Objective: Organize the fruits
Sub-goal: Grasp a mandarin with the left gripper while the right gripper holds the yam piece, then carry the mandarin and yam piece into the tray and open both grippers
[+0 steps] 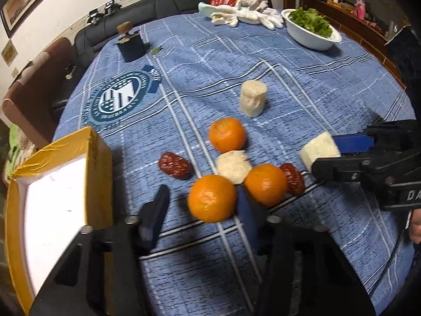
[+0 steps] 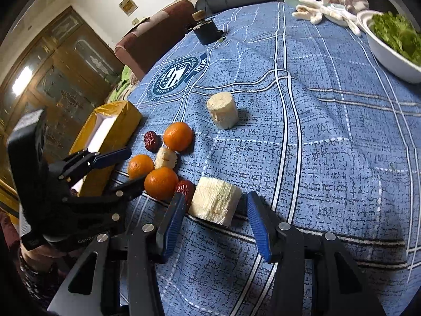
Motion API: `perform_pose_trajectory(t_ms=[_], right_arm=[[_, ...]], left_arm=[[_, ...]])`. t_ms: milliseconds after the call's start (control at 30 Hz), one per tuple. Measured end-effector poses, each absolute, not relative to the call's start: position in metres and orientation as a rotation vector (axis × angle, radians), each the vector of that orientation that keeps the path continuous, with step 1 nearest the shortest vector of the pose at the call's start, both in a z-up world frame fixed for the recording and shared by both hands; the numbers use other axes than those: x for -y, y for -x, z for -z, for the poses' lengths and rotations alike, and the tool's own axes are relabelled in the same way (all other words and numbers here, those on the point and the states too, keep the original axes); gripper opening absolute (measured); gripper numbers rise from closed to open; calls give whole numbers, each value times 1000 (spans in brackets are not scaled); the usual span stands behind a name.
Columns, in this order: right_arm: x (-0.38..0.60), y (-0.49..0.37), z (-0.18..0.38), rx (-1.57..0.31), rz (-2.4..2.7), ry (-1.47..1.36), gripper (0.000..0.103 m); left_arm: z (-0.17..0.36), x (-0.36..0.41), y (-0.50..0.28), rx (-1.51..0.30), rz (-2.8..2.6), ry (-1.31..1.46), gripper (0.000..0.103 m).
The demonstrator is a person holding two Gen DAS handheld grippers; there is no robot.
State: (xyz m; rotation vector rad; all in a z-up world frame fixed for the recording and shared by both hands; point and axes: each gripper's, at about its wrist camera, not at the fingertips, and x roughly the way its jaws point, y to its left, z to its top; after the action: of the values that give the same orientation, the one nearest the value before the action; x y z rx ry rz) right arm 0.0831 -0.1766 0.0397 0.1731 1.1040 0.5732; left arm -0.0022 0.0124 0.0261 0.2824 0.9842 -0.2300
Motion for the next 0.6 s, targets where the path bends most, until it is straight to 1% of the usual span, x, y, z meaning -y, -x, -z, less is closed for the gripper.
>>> perform_pose_trajectory(t_ms=[33, 133, 300, 400, 600], right_arm=[[176, -83, -39, -1107, -585, -184, 40], [175, -84, -39, -1116, -593, -197, 39], [177, -84, -41, -1110, -594, -215, 39], [179, -82, -48, -1070, -613, -232, 39], [178, -78, -56, -1008, -633, -247, 39]], left_arm=[[-26, -12, 2, -983, 234, -278, 40], [-26, -12, 3, -977, 253, -261, 33], [-26, -12, 6, -962, 243, -247, 32], [-29, -15, 11, -956, 245, -202, 32], [-54, -29, 36, -881, 229, -145, 32]])
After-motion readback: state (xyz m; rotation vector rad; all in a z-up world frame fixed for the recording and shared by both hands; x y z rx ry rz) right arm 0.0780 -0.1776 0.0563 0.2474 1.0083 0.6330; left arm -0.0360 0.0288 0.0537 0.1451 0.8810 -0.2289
